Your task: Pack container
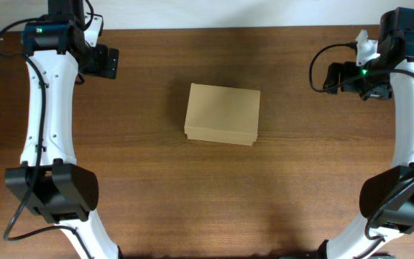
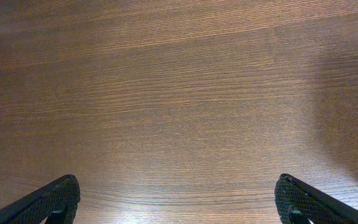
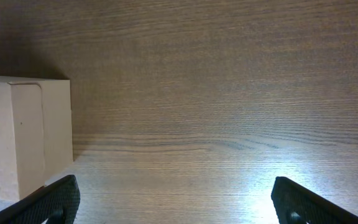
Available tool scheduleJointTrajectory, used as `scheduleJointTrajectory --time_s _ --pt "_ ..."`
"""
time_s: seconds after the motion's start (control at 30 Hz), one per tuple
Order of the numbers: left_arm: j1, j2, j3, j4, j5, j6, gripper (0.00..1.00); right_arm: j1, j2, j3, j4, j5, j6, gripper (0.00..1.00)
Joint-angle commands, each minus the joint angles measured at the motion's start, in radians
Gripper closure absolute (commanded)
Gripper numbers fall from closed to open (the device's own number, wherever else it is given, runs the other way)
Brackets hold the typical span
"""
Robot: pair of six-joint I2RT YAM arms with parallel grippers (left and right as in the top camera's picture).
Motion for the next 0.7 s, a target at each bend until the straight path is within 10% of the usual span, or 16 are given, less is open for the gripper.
scheduleJointTrajectory --time_s 0.0,0.37,0.67 --pt "0.002 -0.034 0.014 -0.004 0.011 -0.003 0.00 0.004 -0.026 0.019 0.005 -0.004 -0.003 0.01" --pt "0.002 -0.034 0.014 -0.004 0.011 -0.003 0.00 0.004 -0.298 -0.072 0.489 0.022 0.181 0.00" --pt "0.002 -0.034 0.014 -0.004 0.011 -0.003 0.00 0.004 -0.800 -0.583 0.911 0.127 0.182 0.01"
